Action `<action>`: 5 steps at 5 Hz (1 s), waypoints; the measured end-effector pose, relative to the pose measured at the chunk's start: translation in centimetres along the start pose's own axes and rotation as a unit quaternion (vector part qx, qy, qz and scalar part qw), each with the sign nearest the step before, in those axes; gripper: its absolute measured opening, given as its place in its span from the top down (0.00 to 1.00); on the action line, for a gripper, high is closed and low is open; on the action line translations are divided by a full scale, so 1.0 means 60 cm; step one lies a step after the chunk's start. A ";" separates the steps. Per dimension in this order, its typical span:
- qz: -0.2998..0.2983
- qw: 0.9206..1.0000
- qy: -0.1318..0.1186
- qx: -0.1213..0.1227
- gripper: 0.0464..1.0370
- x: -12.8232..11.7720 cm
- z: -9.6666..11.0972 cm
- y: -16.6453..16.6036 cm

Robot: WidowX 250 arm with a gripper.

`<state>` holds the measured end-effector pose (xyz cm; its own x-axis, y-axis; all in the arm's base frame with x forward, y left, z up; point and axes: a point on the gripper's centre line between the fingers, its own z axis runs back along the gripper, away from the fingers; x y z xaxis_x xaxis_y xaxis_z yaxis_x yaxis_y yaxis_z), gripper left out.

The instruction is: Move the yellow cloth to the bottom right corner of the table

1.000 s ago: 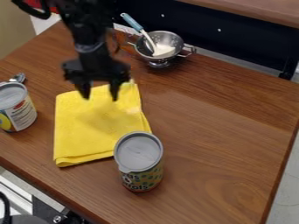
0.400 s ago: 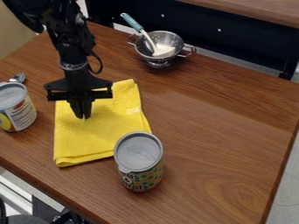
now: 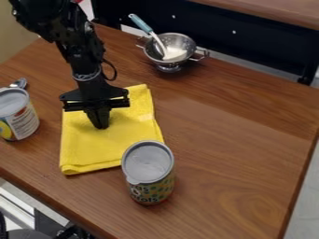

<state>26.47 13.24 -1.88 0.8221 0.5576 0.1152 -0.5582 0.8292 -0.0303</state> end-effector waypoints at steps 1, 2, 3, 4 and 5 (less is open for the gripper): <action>-0.070 0.997 -0.005 -0.011 0.99 0.013 -0.004 -0.008; -0.156 0.987 -0.030 -0.024 0.99 0.025 -0.003 -0.018; -0.250 0.968 -0.033 -0.010 0.99 0.033 -0.004 -0.018; -0.336 0.941 -0.035 0.003 0.99 0.038 -0.006 -0.013; -0.369 0.929 -0.035 -0.001 0.99 0.046 -0.007 -0.011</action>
<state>29.16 14.25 -1.94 0.9715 -0.1655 0.1698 0.1538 0.9849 0.0798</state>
